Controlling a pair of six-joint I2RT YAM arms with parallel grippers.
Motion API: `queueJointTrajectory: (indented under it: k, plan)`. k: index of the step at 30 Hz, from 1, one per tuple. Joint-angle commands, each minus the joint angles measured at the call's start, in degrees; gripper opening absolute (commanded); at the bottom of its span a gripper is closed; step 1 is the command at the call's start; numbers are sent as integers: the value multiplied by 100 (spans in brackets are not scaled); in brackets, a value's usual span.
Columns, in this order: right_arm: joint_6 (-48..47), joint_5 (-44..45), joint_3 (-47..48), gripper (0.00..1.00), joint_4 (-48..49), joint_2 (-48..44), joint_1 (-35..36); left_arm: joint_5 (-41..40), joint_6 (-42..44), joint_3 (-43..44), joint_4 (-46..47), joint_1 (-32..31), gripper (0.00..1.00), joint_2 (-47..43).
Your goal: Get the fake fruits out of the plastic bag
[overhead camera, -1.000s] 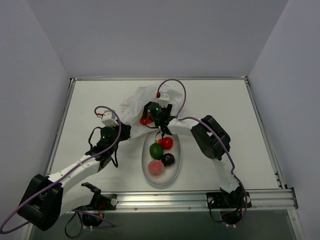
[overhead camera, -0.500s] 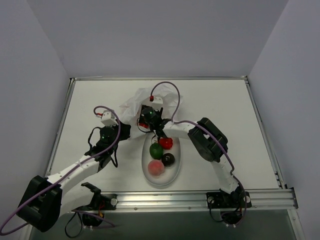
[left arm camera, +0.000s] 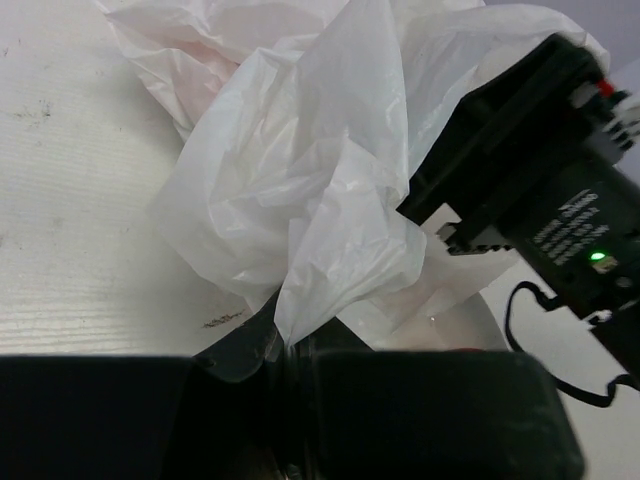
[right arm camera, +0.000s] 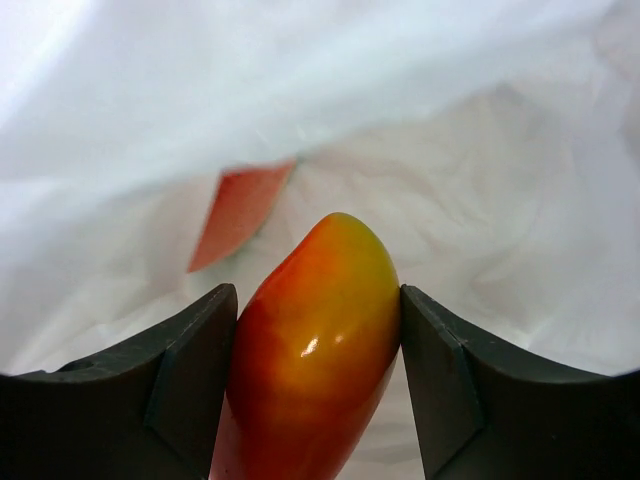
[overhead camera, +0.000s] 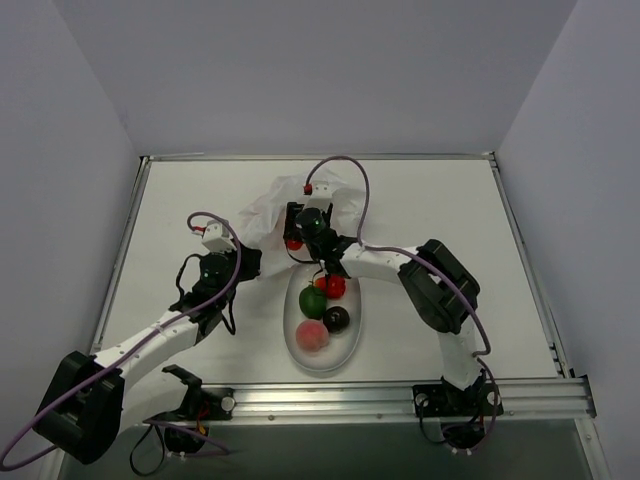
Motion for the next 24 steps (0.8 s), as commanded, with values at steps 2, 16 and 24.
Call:
queueJointTrajectory:
  k: [2, 16, 24]
  plan:
    - [-286, -92, -261, 27, 598, -941, -5, 5, 51, 341, 141, 49, 2, -24]
    - [-75, -594, -2950, 28, -43, -3570, 610, -4, 51, 350, 114, 40, 2, -85]
    - [267, -347, -3022, 28, 9, -3607, 724, -74, 95, 341, 97, 40, 2, -85]
